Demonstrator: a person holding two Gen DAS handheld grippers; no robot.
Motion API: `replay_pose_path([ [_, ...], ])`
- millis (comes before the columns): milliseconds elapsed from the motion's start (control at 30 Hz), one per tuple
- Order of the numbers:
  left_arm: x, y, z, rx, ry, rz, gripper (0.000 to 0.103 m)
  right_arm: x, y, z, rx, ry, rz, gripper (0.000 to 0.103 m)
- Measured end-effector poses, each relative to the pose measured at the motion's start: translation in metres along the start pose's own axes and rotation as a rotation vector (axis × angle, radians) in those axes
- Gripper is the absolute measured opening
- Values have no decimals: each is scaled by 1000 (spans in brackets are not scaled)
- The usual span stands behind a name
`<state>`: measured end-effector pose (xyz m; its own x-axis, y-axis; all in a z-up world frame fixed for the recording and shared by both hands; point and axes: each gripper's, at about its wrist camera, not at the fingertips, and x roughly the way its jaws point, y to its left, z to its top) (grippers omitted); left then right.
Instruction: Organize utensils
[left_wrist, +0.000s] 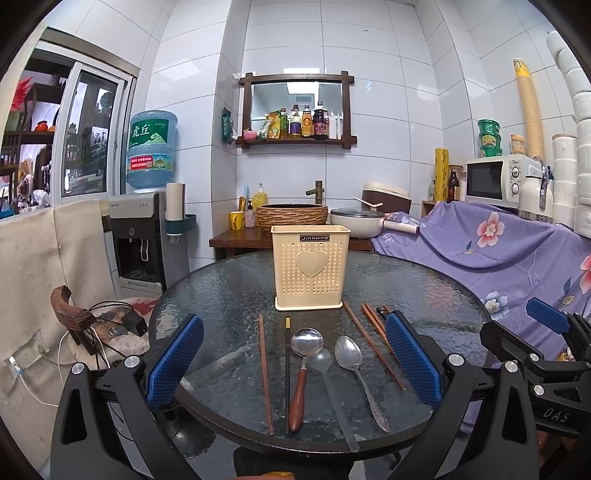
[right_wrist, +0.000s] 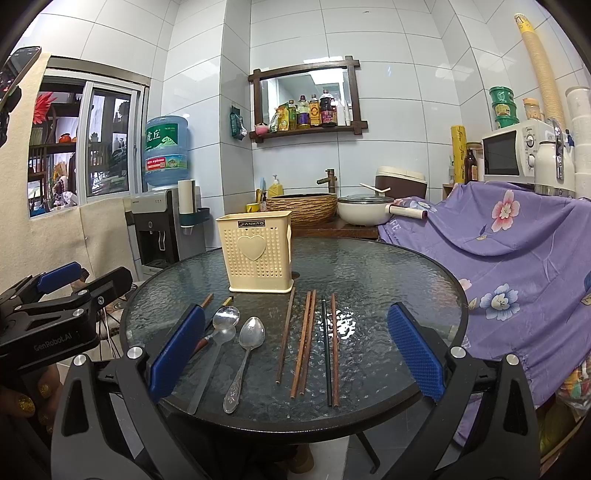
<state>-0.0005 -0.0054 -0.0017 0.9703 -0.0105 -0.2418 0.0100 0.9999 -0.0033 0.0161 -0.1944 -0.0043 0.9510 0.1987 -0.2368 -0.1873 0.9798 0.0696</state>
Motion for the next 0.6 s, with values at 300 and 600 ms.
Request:
replay_pose_path([
  [300, 0, 1, 0, 2, 0, 0, 97, 0, 0, 0, 2, 1, 0, 97],
  [600, 0, 2, 1, 2, 0, 1, 97, 0, 0, 1, 1, 1, 0, 97],
])
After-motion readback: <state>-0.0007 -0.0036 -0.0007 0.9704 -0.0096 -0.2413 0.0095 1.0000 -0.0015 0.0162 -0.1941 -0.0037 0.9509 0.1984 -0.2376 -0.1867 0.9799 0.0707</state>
